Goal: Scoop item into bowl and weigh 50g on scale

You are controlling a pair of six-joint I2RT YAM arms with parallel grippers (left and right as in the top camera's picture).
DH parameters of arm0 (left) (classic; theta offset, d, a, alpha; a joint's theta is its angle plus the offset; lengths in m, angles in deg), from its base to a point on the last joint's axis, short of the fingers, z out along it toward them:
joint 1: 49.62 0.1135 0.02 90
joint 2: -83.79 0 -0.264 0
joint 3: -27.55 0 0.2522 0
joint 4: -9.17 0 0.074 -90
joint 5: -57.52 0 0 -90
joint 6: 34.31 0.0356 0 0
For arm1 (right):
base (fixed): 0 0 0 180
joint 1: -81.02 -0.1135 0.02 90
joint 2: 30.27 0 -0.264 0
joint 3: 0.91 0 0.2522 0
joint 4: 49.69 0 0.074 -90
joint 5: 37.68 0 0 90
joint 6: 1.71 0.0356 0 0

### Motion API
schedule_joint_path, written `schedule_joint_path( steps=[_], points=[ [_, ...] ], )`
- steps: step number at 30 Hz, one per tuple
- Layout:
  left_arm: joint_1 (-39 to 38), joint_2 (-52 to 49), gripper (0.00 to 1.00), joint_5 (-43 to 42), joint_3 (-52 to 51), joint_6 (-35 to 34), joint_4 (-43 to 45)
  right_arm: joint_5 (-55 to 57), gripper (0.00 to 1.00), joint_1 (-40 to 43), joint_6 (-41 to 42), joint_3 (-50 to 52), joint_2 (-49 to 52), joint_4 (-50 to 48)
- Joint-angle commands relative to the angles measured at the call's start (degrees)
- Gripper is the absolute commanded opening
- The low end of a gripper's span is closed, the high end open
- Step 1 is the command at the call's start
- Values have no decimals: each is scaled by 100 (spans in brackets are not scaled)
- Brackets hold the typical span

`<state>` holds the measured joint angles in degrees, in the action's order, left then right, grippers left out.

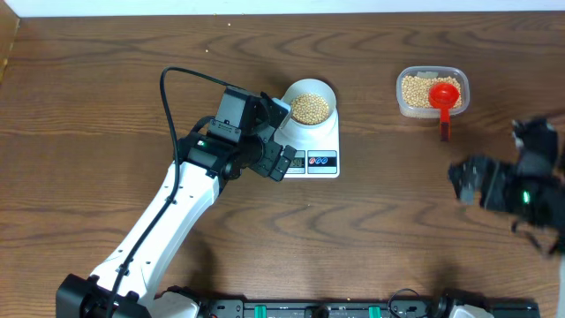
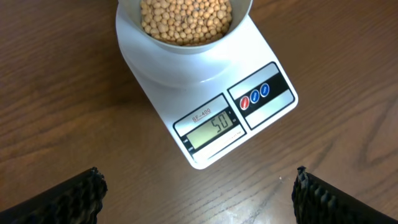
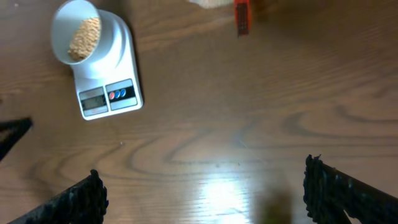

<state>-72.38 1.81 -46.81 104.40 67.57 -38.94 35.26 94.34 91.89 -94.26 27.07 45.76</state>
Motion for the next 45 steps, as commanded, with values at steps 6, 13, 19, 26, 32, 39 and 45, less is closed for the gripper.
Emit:
schedule_joint_path(
  steps=[6, 13, 19, 26, 32, 39, 45],
  points=[
    [13, 0, 98, -46, 0, 52, -15, 374, 99, -28, -157, -37, -1443, 44],
    [13, 0, 98, -46, 0, 52, -13, 817, 99, -28, -157, -37, -1980, -28],
    [13, 0, 98, -46, 0, 52, -13, 901, 99, -28, -332, 136, -1998, -562],
    [13, 0, 98, -46, 0, 52, -15, 769, 99, -173, -328, 1987, -2643, -3101],
    [13, 0, 98, -46, 0, 52, -15, 964, 99, -713, -328, 4686, -3685, -6083],
    [13, 0, 98, -46, 0, 52, -15, 1427, 99, -1152, -328, 6741, -4500, -7995],
    [13, 0, 98, -46, 0, 52, -13, 1602, 99, -1392, -328, 7626, -5080, -8406]
  ],
)
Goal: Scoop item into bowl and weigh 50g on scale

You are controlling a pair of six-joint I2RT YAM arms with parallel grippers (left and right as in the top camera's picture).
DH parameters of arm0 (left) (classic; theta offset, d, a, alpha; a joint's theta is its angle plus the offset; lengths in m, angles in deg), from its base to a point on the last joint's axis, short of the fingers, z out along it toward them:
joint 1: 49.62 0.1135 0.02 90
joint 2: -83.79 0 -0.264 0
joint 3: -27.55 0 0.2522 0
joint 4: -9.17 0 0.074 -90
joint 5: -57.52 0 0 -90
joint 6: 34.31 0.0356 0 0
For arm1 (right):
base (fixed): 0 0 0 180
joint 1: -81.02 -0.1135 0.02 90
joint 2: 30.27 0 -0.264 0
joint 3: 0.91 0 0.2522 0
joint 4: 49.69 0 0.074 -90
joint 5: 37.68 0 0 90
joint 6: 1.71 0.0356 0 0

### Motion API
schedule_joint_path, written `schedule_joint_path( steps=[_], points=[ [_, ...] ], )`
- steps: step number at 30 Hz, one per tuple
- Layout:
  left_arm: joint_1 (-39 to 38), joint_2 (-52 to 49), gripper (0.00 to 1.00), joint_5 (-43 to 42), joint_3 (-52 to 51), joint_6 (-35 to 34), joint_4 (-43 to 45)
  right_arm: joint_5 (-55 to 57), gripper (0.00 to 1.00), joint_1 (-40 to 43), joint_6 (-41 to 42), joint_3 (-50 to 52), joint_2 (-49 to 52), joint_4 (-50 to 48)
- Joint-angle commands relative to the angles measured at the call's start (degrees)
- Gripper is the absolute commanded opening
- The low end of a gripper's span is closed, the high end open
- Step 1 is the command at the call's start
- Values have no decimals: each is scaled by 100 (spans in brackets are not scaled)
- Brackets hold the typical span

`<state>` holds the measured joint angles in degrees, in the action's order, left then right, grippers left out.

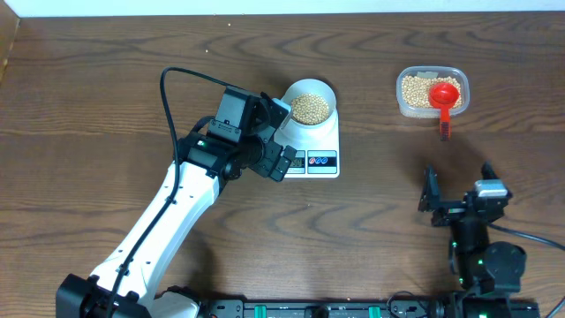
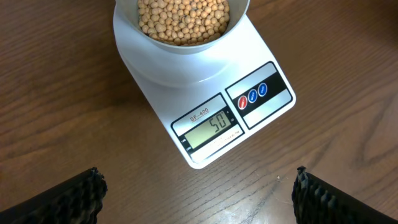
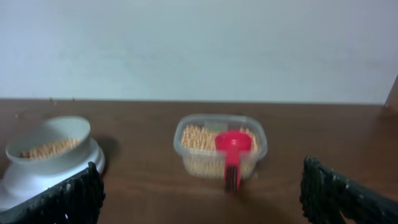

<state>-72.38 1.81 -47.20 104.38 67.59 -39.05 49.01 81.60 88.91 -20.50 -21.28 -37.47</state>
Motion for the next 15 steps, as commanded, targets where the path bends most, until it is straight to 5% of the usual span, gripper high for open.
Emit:
schedule_joint_path(
  steps=[1, 15],
  points=[
    [13, 0, 98, -7, 2, 50, -4, 234, 99, -138, -31, 328, -317, -81],
    [13, 0, 98, -7, 2, 50, -4, 214, 99, -140, -28, 551, -721, 581]
  ],
)
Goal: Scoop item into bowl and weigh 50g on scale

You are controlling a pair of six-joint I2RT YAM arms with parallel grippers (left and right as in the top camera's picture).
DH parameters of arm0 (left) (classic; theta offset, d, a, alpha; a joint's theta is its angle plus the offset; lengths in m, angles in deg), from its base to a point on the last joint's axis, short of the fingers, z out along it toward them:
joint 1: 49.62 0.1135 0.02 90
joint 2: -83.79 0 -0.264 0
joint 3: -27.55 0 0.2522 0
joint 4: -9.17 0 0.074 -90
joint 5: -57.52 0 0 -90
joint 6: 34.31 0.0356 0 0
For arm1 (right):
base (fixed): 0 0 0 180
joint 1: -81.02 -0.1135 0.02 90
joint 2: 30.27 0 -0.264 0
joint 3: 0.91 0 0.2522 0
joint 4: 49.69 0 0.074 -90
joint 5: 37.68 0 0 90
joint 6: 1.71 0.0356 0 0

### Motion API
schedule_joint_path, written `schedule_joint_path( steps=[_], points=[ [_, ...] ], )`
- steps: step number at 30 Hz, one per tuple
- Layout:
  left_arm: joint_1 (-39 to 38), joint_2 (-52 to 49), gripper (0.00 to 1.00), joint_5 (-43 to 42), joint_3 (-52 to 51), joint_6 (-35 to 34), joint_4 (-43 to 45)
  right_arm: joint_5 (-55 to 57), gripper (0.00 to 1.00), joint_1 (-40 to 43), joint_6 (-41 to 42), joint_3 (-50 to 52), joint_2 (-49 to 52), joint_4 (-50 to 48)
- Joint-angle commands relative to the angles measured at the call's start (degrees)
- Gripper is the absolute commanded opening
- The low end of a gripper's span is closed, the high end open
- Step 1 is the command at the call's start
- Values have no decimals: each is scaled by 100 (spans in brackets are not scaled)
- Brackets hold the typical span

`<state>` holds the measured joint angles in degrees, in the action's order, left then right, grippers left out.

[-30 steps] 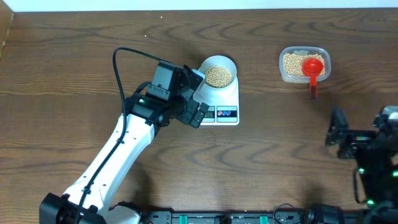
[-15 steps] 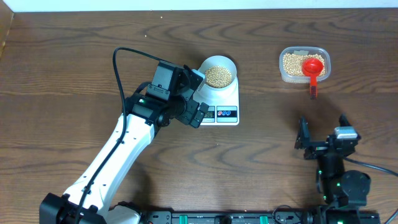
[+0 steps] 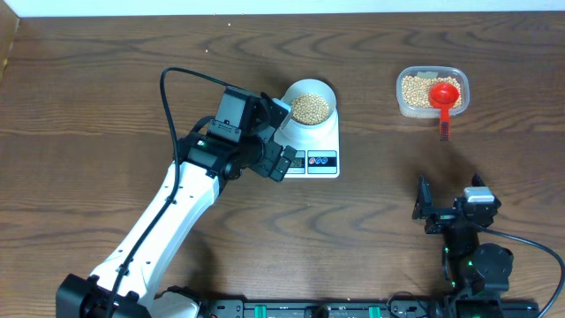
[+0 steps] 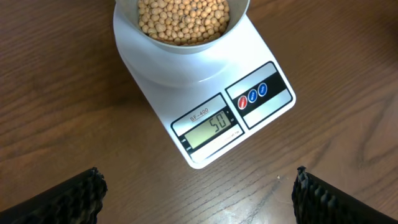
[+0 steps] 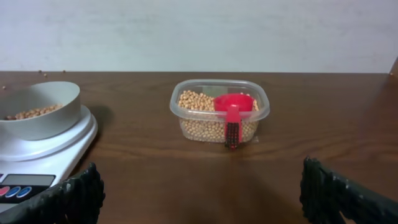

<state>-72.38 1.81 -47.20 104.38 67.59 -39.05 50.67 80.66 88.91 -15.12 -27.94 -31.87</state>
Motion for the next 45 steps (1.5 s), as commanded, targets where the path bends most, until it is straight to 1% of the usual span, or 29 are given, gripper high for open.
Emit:
schedule_joint_path(
  steps=[1, 45],
  points=[
    [13, 0, 98, -7, 2, 50, -4, 48, 99, -46, -28, 13, -55, 24],
    [15, 114, 98, -7, 2, 50, -7, 48, 99, -46, -28, 13, -55, 24]
  ],
)
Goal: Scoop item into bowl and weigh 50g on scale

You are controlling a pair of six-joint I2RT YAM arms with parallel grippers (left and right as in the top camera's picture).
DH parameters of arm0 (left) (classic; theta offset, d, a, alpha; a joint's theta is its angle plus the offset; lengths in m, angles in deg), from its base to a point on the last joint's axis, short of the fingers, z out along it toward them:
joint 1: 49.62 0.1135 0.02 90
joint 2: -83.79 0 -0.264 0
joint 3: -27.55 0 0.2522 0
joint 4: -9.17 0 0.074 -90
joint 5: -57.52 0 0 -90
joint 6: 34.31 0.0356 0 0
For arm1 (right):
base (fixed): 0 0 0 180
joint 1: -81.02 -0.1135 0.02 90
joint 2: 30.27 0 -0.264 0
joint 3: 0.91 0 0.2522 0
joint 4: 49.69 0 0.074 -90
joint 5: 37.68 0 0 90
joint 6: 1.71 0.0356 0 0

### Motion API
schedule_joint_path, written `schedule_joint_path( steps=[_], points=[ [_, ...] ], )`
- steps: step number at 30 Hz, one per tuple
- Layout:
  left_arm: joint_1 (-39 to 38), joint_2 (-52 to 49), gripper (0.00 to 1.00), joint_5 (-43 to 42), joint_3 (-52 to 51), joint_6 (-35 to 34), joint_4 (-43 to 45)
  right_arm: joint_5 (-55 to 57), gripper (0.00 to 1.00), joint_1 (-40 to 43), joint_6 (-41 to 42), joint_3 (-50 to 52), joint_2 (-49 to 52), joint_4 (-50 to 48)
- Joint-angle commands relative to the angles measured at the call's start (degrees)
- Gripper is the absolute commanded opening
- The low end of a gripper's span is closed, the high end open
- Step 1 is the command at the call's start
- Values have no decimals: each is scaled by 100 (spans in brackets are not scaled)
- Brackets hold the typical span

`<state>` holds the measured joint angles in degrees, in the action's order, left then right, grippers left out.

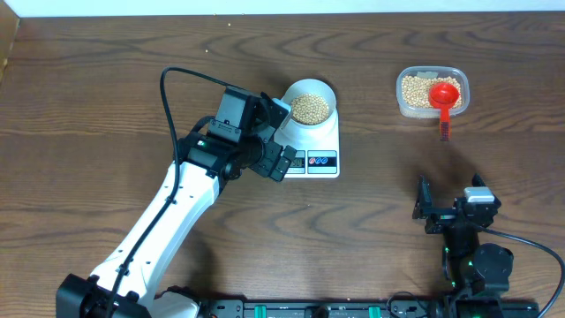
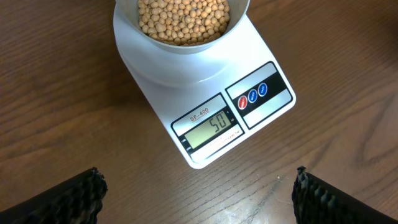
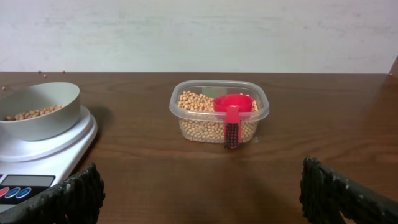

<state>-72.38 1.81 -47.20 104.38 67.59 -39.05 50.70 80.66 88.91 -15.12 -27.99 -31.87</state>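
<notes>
A white bowl full of tan beans sits on the white scale, whose display reads 50. My left gripper hovers open over the scale's front edge, holding nothing. A clear tub of beans stands at the far right with the red scoop resting in it, handle over the rim. My right gripper is open and low near the table's front edge, facing the tub and the scoop.
The table is brown wood, with a white wall behind its far edge. The left arm stretches from the front left toward the scale. A black rail runs along the front.
At first my right gripper was high at the right edge, looking down on the table. Then it was low near the front edge, facing the tub, where it settled and stays. The left gripper stayed over the scale, which read 50 throughout.
</notes>
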Motion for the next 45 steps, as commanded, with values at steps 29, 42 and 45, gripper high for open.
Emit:
schedule_joint_path(
  steps=[29, 42, 45],
  points=[
    [2208, 4474, 98, -7, -3283, 52, 3115, 46, 99, -46, -28, 13, -50, 22],
    [2824, 6771, 98, 195, -5377, 55, 3766, 46, 99, -46, -28, 13, -50, 24],
    [2798, 7051, 98, 278, -5720, 55, 3825, 46, 99, -46, -28, 13, -50, 24]
  ],
)
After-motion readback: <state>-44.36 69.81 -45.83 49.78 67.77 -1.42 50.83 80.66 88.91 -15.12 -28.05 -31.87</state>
